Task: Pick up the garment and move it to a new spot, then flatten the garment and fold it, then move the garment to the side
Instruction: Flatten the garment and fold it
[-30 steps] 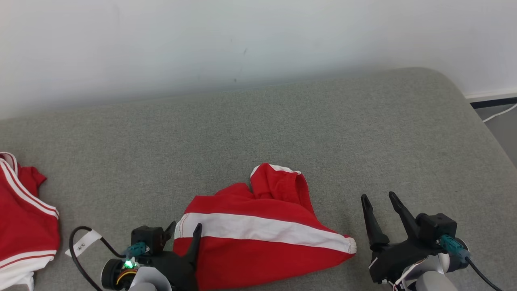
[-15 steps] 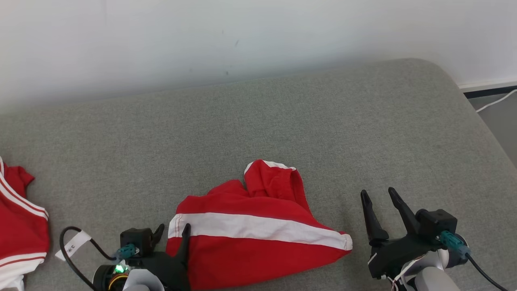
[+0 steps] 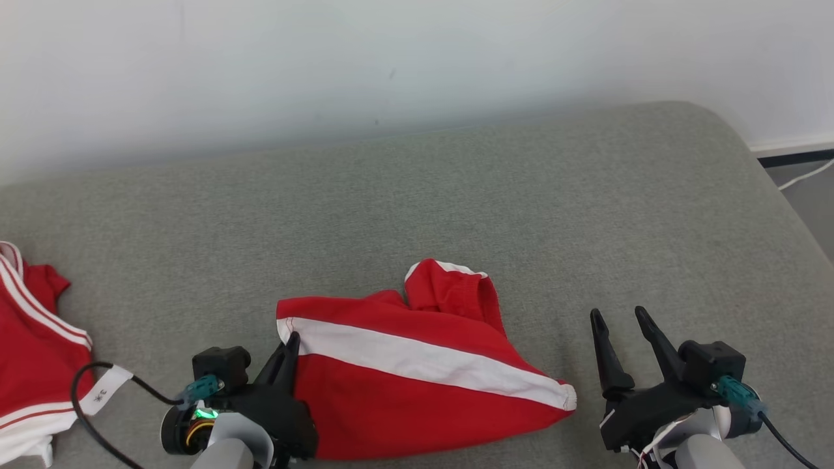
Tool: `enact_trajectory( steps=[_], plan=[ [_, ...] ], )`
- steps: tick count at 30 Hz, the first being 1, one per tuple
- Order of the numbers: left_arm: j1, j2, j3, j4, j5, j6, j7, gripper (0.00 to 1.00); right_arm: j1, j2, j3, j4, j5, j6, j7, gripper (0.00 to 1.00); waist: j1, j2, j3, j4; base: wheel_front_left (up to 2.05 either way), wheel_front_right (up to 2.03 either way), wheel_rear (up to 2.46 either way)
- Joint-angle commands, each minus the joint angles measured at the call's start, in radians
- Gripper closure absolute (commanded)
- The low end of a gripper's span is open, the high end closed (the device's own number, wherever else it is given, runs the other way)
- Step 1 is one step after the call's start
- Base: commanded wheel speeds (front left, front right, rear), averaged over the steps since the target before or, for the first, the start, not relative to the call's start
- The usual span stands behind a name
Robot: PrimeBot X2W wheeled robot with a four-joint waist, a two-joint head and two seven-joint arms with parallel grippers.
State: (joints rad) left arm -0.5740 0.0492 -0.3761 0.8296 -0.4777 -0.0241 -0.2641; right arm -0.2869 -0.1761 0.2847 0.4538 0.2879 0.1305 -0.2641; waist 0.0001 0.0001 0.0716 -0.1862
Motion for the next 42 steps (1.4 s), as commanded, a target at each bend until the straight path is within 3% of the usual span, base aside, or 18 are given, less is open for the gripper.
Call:
enact_trajectory(
  steps=[1,8,15,31,42],
  plan=[
    [0.022,0.003,0.008,-0.001,0.015,0.001,0.000,1.00,0.014,0.002,0.001,0.002,0.004,0.000,0.000,0.00,-0.0001,-0.0001,-0.008,0.015,0.00,0.00,0.00],
    [0.074,0.016,0.111,-0.007,0.073,0.005,-0.001,1.00,0.032,0.006,-0.004,0.009,0.013,0.000,0.000,0.00,-0.0001,-0.0001,-0.035,0.063,0.00,0.00,0.00],
    [0.111,0.014,0.164,0.007,0.109,-0.028,-0.001,1.00,0.041,0.003,0.033,0.008,0.052,0.000,0.000,0.00,-0.0001,-0.0001,-0.051,0.089,0.00,0.00,0.00],
    [0.156,0.002,0.205,-0.001,0.151,-0.057,-0.001,1.00,0.135,-0.120,0.318,-0.140,0.402,0.000,0.000,0.00,-0.0001,-0.0001,-0.084,0.085,0.00,0.00,0.00],
    [0.169,0.002,0.187,0.000,0.132,-0.056,-0.001,1.00,0.117,-0.175,0.458,-0.147,0.555,0.000,0.000,0.00,-0.0001,-0.0001,-0.093,0.093,0.00,0.00,0.00]
  ],
)
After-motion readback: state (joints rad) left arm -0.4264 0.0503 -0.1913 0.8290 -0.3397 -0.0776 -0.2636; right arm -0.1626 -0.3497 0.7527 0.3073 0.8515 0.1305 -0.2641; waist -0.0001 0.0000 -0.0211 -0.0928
